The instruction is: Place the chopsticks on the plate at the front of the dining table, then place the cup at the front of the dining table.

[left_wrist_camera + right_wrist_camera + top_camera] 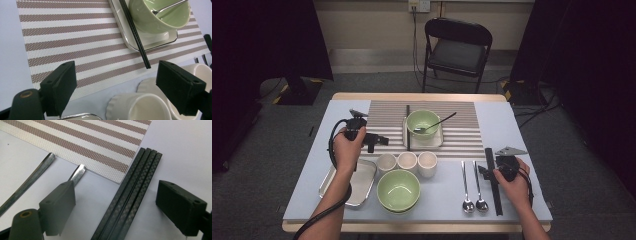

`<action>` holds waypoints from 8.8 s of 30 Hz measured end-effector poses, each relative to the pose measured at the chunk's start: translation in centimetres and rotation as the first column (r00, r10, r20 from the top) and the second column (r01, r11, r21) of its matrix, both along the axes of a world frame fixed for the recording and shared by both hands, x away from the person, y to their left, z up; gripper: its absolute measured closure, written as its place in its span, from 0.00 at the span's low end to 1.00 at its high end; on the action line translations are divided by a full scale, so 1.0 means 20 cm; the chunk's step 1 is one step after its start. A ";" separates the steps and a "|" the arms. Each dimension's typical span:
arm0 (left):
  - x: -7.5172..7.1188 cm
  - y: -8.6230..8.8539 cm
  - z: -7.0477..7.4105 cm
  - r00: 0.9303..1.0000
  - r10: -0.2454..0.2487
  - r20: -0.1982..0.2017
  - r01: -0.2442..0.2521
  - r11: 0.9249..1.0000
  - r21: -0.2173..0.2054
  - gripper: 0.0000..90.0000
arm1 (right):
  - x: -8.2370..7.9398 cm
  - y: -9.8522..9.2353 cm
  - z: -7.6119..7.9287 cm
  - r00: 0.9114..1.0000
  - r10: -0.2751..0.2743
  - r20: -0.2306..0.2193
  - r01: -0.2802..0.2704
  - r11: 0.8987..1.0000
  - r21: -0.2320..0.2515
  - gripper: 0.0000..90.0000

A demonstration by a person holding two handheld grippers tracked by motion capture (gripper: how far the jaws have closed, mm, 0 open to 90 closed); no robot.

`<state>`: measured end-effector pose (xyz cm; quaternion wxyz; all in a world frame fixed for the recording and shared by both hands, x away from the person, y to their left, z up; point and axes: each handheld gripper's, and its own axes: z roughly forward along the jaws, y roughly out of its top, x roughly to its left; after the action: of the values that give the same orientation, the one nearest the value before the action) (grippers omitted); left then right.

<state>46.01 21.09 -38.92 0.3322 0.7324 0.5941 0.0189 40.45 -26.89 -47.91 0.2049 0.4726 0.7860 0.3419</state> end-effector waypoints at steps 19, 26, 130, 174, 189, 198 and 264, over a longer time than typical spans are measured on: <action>-0.03 0.02 0.00 1.000 -0.010 -0.004 0.010 1.000 0.006 0.18 | 0.00 0.00 0.00 1.000 -0.001 0.000 0.001 1.000 0.002 0.17; -0.04 0.03 0.01 1.000 -0.011 -0.007 0.011 1.000 0.005 0.18 | 0.00 0.00 0.00 1.000 -0.001 0.000 0.001 1.000 0.002 0.17; -0.15 -0.04 -0.09 0.981 -0.189 0.035 0.185 0.977 0.106 0.24 | 0.00 0.00 0.00 1.000 -0.001 0.000 0.001 1.000 0.003 0.17; -0.16 -0.06 -0.20 0.984 -0.176 0.008 0.173 0.974 0.147 0.53 | 0.00 0.00 0.00 1.000 0.000 0.000 0.000 1.000 0.002 0.17; -0.18 -0.07 -0.22 0.980 -0.196 0.027 0.189 0.969 0.157 0.62 | 0.00 0.00 0.00 1.000 0.000 0.001 0.000 1.000 0.001 0.17; -0.18 -0.08 -0.21 0.979 -0.206 0.006 0.203 0.967 0.156 0.78 | 0.00 0.00 0.00 1.000 0.000 0.001 0.000 1.000 0.002 0.17; -0.17 0.09 -0.04 0.997 -0.073 0.015 0.073 0.997 0.012 0.91 | 0.00 0.00 0.00 1.000 -0.001 0.001 0.001 1.000 0.002 0.17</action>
<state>42.54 22.82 -39.72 0.3330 0.7554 0.5641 0.0156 40.41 -26.87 -47.92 0.2048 0.4729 0.7854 0.3428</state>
